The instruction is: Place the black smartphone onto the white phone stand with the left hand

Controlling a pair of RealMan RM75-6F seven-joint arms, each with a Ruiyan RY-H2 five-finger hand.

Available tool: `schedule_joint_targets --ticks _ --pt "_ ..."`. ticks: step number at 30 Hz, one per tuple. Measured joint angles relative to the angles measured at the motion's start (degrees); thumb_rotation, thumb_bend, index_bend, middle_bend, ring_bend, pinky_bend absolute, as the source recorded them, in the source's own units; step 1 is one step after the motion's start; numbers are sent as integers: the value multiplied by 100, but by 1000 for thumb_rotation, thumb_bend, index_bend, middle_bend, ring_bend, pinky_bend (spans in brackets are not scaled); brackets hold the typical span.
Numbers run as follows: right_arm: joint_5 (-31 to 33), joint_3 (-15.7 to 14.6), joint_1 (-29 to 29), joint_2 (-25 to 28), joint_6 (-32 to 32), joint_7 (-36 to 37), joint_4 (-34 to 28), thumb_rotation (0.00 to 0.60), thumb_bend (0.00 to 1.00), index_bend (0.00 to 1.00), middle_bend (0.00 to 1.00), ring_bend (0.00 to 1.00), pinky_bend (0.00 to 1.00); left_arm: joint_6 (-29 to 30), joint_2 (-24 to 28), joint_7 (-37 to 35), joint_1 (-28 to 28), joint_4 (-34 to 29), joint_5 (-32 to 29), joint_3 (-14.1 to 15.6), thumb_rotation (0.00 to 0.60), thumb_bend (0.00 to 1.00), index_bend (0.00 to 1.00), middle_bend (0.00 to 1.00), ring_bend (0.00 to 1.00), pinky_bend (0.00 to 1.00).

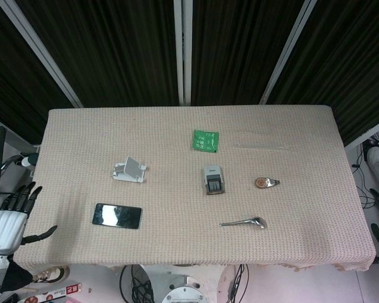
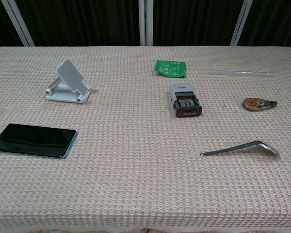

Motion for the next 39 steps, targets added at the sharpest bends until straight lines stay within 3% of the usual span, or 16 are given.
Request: schedule_joint_targets --ticks 10,18,26,39 --pt "-93 -39 -51 25 103 -102 -107 600 301 0 0 0 0 48 98 -98 85 -95 137 92 174 109 5 24 59 214" --pt "40 32 -1 93 -11 -188 -180 600 301 0 0 0 0 -162 87 -20 -53 -392 351 167 257 111 5 21 59 216" --pt "110 78 0 157 -5 -139 -125 600 302 0 0 0 0 -1064 -34 346 -430 -839 373 249 334 111 5 19 59 216" --pt "149 122 -150 119 265 277 247 600 301 0 0 0 0 -2744 -335 1204 -1330 -1585 -282 45 321 112 33 19 59 216"
